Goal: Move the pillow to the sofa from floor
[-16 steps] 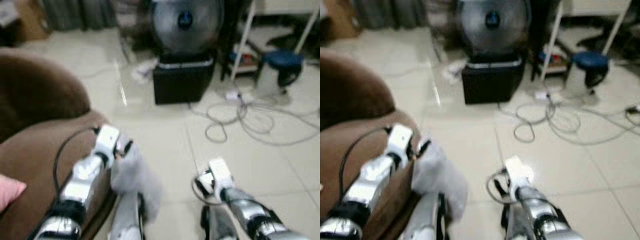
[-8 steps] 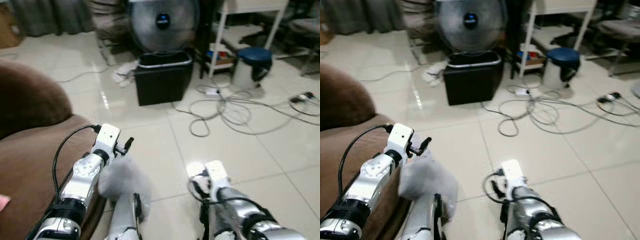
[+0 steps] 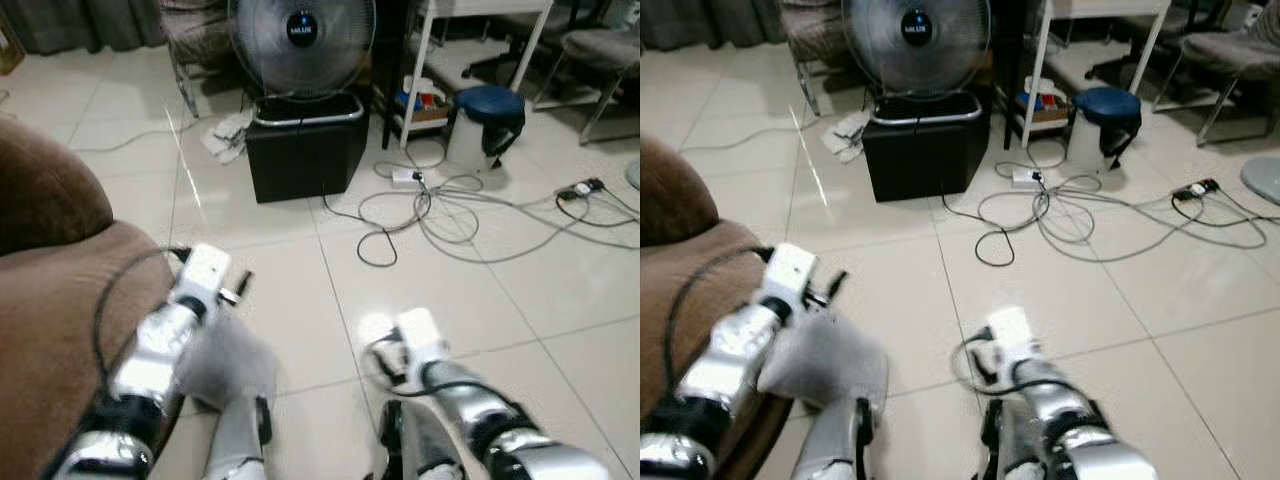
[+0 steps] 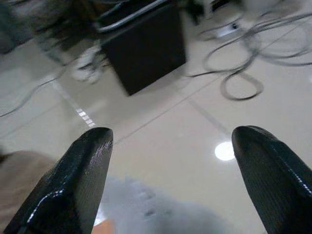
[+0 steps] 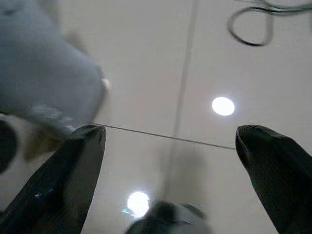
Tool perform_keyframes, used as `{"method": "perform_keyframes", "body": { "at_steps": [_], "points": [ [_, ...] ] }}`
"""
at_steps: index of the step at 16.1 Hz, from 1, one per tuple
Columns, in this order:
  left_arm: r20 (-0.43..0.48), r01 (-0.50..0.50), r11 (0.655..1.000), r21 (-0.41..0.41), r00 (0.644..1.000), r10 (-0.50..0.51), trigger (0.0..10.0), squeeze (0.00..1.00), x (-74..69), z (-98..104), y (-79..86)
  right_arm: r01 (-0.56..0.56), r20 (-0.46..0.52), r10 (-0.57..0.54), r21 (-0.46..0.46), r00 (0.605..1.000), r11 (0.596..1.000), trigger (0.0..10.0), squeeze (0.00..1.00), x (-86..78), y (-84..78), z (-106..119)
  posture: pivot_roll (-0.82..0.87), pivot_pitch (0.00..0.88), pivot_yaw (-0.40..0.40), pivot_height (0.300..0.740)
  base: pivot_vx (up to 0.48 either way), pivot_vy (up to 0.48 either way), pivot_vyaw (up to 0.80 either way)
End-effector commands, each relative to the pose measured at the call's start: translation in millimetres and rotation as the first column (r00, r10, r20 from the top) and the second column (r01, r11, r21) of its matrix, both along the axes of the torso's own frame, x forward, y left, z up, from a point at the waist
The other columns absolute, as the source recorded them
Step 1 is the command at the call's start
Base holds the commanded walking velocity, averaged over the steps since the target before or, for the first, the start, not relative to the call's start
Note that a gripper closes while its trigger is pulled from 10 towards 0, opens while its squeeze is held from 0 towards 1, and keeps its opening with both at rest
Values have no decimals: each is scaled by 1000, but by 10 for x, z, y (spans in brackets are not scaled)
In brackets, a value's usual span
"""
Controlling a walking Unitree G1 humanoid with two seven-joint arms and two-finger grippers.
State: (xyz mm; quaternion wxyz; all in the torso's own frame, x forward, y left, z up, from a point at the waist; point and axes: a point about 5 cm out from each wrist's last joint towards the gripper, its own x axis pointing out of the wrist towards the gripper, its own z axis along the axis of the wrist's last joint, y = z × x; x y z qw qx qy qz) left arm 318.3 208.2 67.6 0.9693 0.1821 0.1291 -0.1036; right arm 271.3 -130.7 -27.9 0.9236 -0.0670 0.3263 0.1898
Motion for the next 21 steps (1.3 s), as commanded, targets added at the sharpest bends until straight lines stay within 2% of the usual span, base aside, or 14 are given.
{"method": "perform_keyframes", "body": {
  "at_steps": [1, 2, 3, 4, 5, 7, 9, 11, 12, 14, 17, 19, 21],
  "points": [
    [-9, -29, 1000, 3, 1000, 29, 10000, 0, 34, 28, 44, -7, 19, 7, -14, 1000, 1000, 10000, 0, 44, -20, 38, 143, 0, 6, 586, 0, 0, 0],
    [-3, -51, 998, -27, 999, 51, 10000, 0, 93, 115, 102, -21, 56, 20, 20, 998, 1000, 10000, 0, 136, 79, 127, 138, 0, 22, 586, 0, 0, 0],
    [-4, -47, 997, -54, 999, 47, 10000, 0, 116, 137, 102, -21, 66, 19, 35, 998, 999, 10000, 0, 155, 110, 149, 138, 0, 22, 586, 0, 0, 0],
    [-12, -37, 996, -80, 999, 36, 10000, 918, 134, 144, 83, -21, 66, 18, 42, 998, 999, 10000, 0, 149, 141, 145, 150, 0, 11, 586, 0, 0, 0],
    [-26, -22, 994, -103, 999, 19, 10000, 1000, 153, 146, 51, -25, 61, 22, 41, 998, 999, 10000, 0, 140, 166, 137, 178, 0, -17, 586, 0, 0, 0],
    [-77, -9, 996, -93, 997, 2, 10000, 1000, 146, 110, 28, -69, 45, 68, 5, 997, 998, 10000, 0, 117, 189, 114, 195, 0, -30, 586, 0, 0, 0],
    [-128, -41, 994, -103, 991, 28, 10000, 1000, 134, 59, 70, -68, 45, 69, -19, 997, 998, 10000, 0, 142, 128, 129, 191, 0, -30, 586, 0, 0, 0],
    [-175, -64, 993, -98, 983, 46, 10000, 1000, 218, 60, 61, -90, 23, 92, -72, 995, 993, 10000, 0, 113, 61, 93, 172, 0, -51, 586, 0, 0, 0],
    [-185, -73, 991, -115, 981, 51, 10000, 1000, 279, 98, 33, -104, 32, 106, -58, 994, 993, 10000, 0, 107, 34, 97, 161, 0, -53, 586, 0, 0, 0],
    [-206, -94, 985, -145, 977, 63, 10000, 1000, 303, 102, 41, -138, 45, 140, -36, 989, 990, 10000, 0, 82, 36, 94, 147, 0, -41, 586, 0, 0, 0],
    [-267, -137, 980, -145, 959, 94, 10000, 1000, 233, 4, 145, -162, 29, 162, -22, 986, 987, 10000, 0, -15, 109, 20, 117, 0, 20, 586, 0, 0, 0],
    [-315, -168, 979, -115, 941, 124, 10000, 1000, 187, -86, 187, -189, 22, 189, -16, 982, 982, 10000, 0, -65, 140, -12, 115, 0, 31, 586, 0, 0, 0],
    [-357, -196, 978, -66, 920, 161, 10000, 1000, 125, -189, 223, -314, 110, 312, 1, 944, 949, 10000, 0, 141, 235, 217, 124, 0, 27, 586, 0, 0, 0]
  ]
}}
